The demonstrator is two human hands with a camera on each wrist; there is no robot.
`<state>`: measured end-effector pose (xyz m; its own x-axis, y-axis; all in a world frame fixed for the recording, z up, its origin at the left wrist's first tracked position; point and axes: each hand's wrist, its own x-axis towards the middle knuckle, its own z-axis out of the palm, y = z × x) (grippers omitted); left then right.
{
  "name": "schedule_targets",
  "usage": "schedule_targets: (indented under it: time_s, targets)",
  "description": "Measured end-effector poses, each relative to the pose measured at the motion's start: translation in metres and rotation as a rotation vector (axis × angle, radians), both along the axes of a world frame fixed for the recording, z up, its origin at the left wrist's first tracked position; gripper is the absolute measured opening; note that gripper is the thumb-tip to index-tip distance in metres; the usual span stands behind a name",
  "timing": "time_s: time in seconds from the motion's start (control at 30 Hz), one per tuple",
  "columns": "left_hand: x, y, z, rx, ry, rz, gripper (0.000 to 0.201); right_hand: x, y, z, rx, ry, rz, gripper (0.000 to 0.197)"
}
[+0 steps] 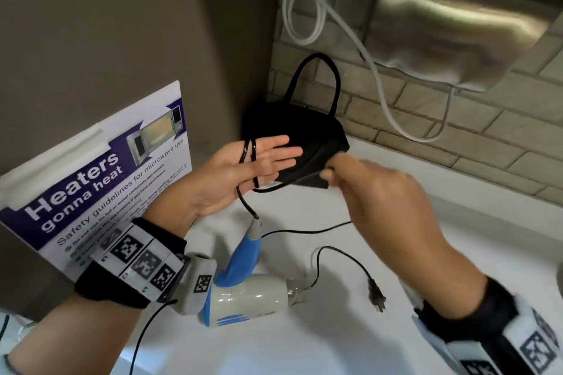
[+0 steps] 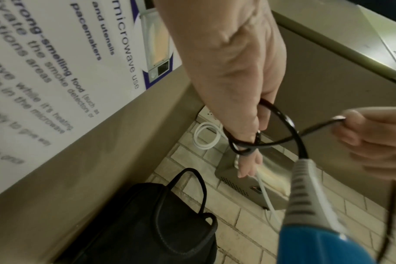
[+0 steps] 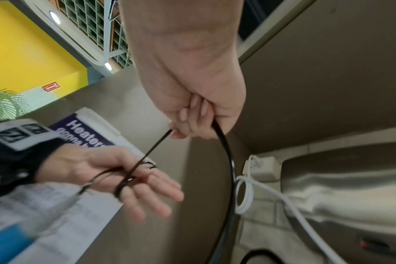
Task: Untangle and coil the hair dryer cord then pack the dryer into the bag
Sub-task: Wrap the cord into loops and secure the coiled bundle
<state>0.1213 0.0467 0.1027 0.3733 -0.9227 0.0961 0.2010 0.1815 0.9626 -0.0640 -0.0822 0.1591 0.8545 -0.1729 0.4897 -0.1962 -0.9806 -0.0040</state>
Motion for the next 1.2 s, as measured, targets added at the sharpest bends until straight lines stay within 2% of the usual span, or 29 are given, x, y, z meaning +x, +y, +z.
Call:
schedule_targets:
  time_s: [0.07, 0.23, 0.3, 0.37, 0.47, 0.5, 0.53, 0.57, 0.6, 0.63, 0.67, 0.7, 0.73, 0.77, 0.8, 0.83, 0.97, 1.2]
  targets:
    - [-0.005, -0.002, 0.003, -0.012, -0.026, -0.078, 0.056, 0.016, -0.005, 0.016, -0.035, -0.053, 0.035, 0.015]
    - [-0.014, -0.001, 0.008, 0.018, -0.082, -0.258, 0.065, 0.053, -0.013, 0.036, 0.012, -0.068, 0.143, 0.021]
    - [-0.018, -0.001, 0.009, 0.033, -0.122, -0.299, 0.054, 0.073, -0.016, 0.031, 0.030, -0.039, 0.173, 0.019]
    - [-0.022, 0.000, 0.011, 0.027, -0.149, -0.311, 0.044, 0.086, -0.027, 0.022, 0.136, -0.015, 0.223, 0.016]
    - [-0.025, 0.003, 0.014, -0.042, -0.136, -0.334, 0.043, 0.092, -0.038, 0.002, 0.382, 0.023, 0.368, 0.029]
    - [-0.026, 0.003, 0.015, -0.058, -0.110, -0.339, 0.042, 0.097, -0.034, -0.012, 0.442, 0.070, 0.345, 0.028]
    - [-0.027, 0.002, 0.016, -0.070, -0.088, -0.330, 0.040, 0.107, -0.023, -0.024, 0.456, 0.057, 0.142, 0.020]
    - [-0.029, 0.000, 0.016, -0.077, -0.076, -0.300, 0.038, 0.113, -0.028, -0.038, 0.480, 0.130, -0.191, 0.010]
    - [-0.030, -0.003, 0.016, -0.079, -0.074, -0.253, 0.037, 0.143, -0.016, -0.060, 0.546, 0.022, -0.417, 0.019]
    - [-0.030, -0.005, 0.014, -0.081, -0.077, -0.205, 0.036, 0.169, 0.001, -0.078, 0.425, -0.196, -0.736, 0.032]
    - [-0.029, -0.007, 0.012, -0.087, -0.080, -0.161, 0.037, 0.176, 0.011, -0.085, 0.382, -0.268, -0.832, 0.035]
    - [-0.028, -0.008, 0.010, -0.100, -0.078, -0.125, 0.037, 0.170, 0.009, -0.083, 0.398, -0.192, -0.691, 0.034]
    - [-0.027, -0.009, 0.008, -0.111, -0.074, -0.089, 0.038, 0.141, 0.001, -0.080, 0.550, 0.023, -0.454, 0.032]
    - [-0.025, -0.009, 0.006, -0.117, -0.068, -0.050, 0.039, 0.098, -0.011, -0.073, 0.504, 0.199, -0.282, 0.030]
    - [-0.022, -0.010, 0.005, -0.120, -0.057, -0.007, 0.040, 0.087, 0.011, -0.072, 0.504, 0.304, -0.001, 0.026]
    - [-0.020, -0.010, 0.005, -0.122, -0.038, 0.038, 0.040, 0.070, 0.009, -0.070, 0.481, 0.438, 0.174, 0.024]
    - [-0.007, -0.012, 0.001, -0.133, 0.064, 0.195, 0.042, 0.046, 0.017, -0.069, 0.362, 0.449, 0.199, 0.018]
    - [0.002, -0.009, -0.007, -0.049, 0.037, 0.289, 0.041, 0.005, 0.027, -0.047, 0.393, 0.451, 0.216, 0.013]
